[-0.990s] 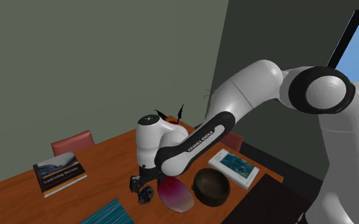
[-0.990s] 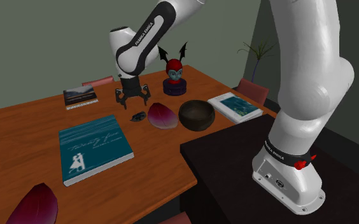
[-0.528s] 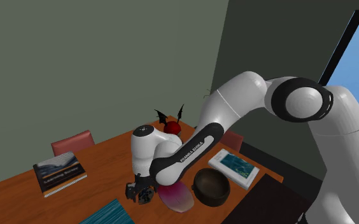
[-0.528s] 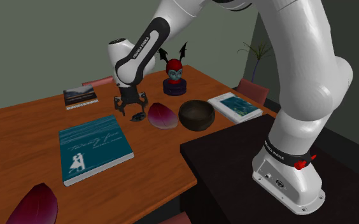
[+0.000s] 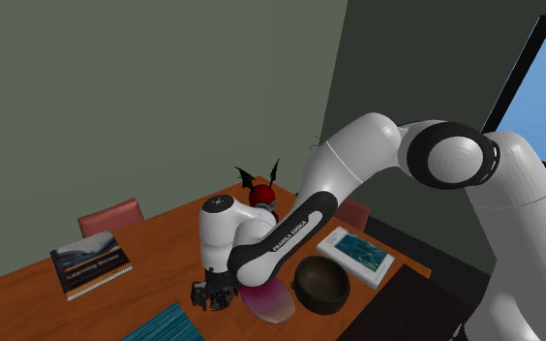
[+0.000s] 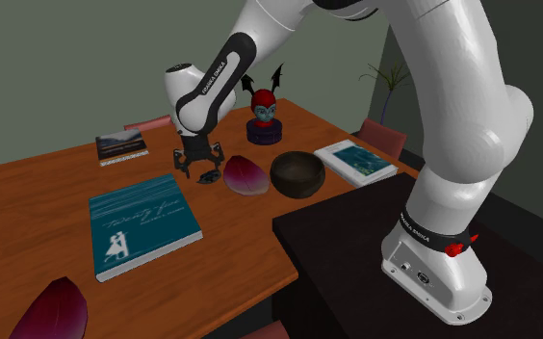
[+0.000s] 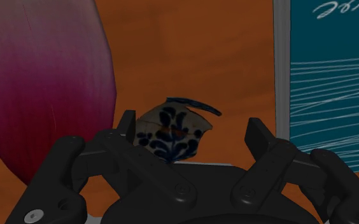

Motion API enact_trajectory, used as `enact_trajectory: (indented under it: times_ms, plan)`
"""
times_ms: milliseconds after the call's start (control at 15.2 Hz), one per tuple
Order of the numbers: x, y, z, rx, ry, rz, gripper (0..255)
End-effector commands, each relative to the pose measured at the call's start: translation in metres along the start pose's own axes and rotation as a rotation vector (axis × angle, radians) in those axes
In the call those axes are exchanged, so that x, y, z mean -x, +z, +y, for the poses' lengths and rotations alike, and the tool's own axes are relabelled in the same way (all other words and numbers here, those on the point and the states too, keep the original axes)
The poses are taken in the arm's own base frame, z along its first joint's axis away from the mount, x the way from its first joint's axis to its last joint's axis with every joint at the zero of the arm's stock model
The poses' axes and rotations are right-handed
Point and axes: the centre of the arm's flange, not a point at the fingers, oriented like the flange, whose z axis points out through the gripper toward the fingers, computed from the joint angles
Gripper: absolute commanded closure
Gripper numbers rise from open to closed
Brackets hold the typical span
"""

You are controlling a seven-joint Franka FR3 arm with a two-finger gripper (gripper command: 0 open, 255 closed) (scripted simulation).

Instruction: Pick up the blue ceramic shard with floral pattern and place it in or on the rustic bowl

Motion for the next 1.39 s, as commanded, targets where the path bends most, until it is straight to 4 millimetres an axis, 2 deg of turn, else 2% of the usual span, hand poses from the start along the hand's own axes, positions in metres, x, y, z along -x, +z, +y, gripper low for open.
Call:
enact_trajectory:
  times_ms: [0,66,132,726,792,858,924,1320]
  plan:
    - [0.000,0.000,0.000,0.000,0.000,0.000,0]
    - [0.000,0.000,0.000,0.000,0.000,0.000,0]
    - [0.000,0.000,0.000,0.000,0.000,0.000,255]
    - [0.000,0.000,0.000,0.000,0.000,0.000,255]
    - [0.000,0.000,0.000,0.000,0.000,0.000,0]
    - [-0.020,0.001,0.021,-0.079,0.152,-0.068,0]
    - [-0.028,0.003,0.031,-0.115,0.222,-0.099,0]
    - [-0.026,0.034,0.027,-0.115,0.222,-0.099,0]
